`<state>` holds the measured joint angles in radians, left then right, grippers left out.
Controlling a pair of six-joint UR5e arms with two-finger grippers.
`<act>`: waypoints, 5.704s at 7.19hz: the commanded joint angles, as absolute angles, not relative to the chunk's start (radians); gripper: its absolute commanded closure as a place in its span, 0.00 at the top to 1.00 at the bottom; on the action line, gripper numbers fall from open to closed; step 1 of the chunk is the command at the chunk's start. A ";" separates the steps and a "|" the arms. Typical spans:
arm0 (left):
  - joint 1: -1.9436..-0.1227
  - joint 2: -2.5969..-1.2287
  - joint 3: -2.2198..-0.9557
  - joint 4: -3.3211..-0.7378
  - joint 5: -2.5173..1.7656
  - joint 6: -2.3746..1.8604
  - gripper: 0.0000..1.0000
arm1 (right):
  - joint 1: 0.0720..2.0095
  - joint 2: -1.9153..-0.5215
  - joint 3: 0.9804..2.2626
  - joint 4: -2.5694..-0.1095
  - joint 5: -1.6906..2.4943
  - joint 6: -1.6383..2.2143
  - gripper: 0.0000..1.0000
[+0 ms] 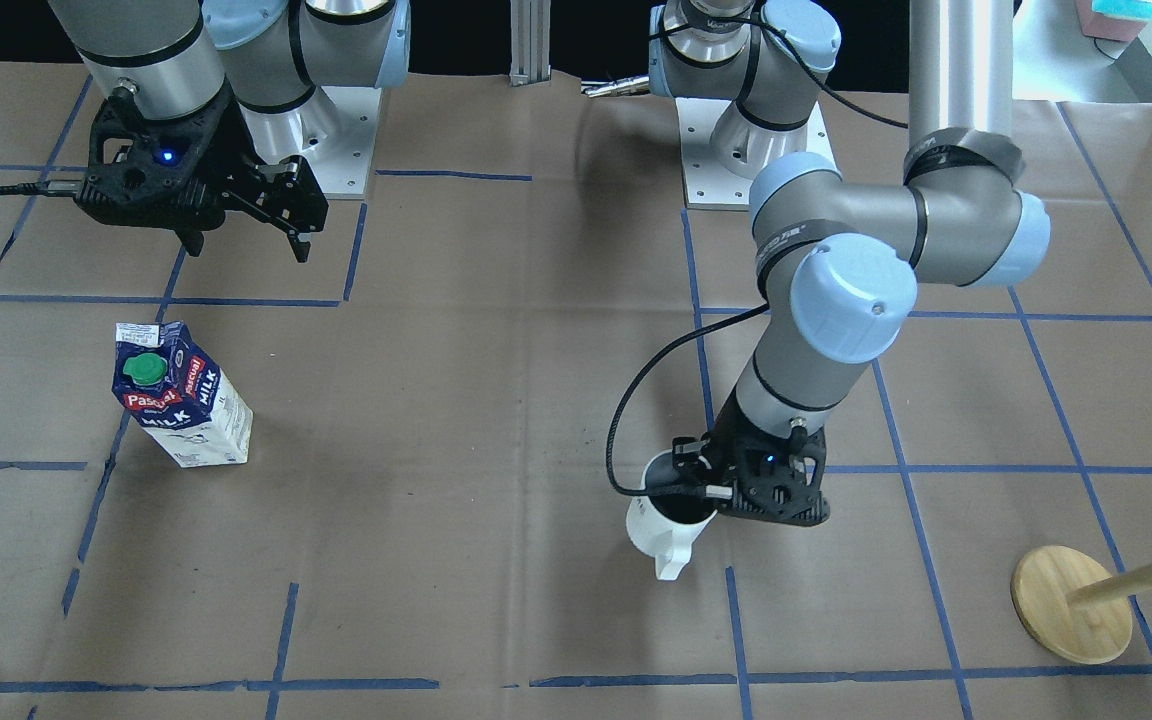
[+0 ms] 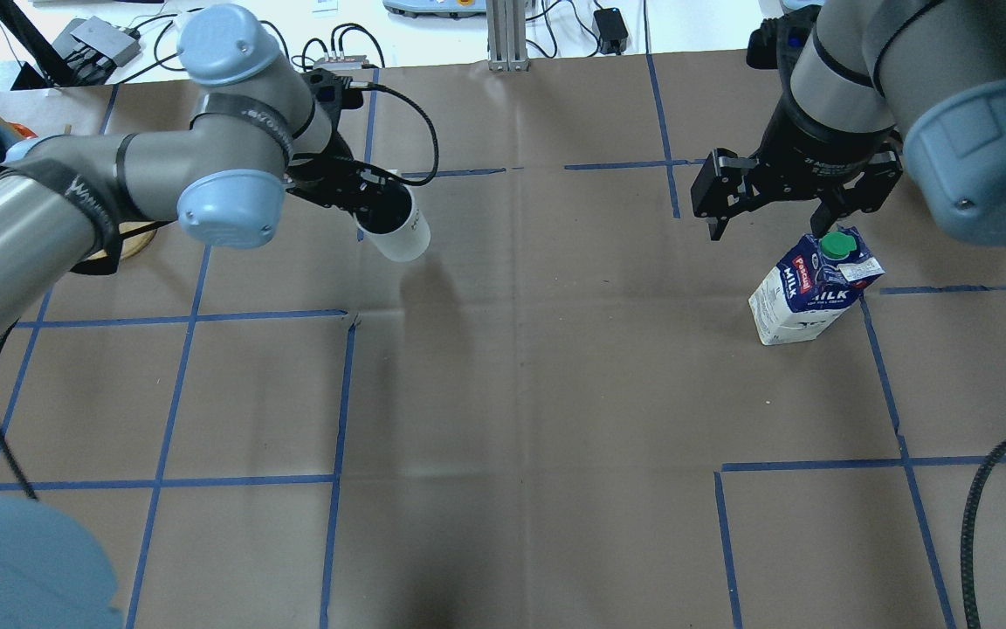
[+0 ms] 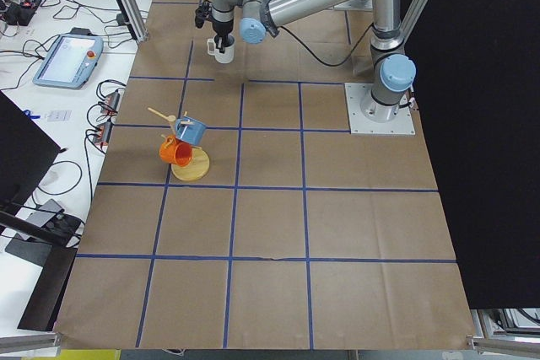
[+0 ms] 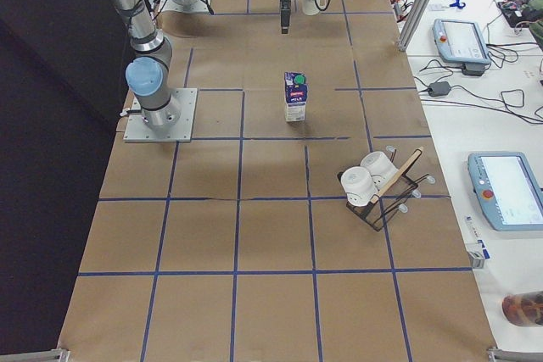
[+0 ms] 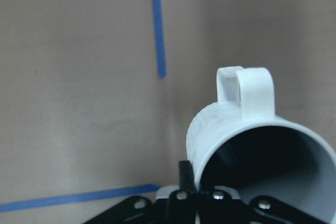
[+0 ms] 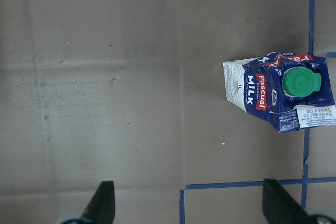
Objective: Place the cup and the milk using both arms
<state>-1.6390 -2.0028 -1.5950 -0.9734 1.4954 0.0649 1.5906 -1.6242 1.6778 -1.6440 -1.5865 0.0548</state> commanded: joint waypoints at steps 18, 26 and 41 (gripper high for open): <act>-1.776 -2.086 -1.247 -1.337 1.563 -0.112 1.00 | 1.304 -1.638 1.701 -1.670 -1.585 -0.226 1.00; -1.763 -1.689 -1.314 -1.789 1.566 -0.161 1.00 | 1.298 -1.549 1.849 -1.904 -1.520 -0.282 1.00; -1.738 -1.635 -1.401 -1.694 1.563 -0.160 1.00 | 1.304 -1.508 1.716 -1.868 -1.529 -0.282 0.48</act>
<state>-1.7391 -1.6352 -1.4005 -1.6941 1.5632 -0.1595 1.3014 -1.5229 1.8505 -2.0157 -1.5336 -0.2912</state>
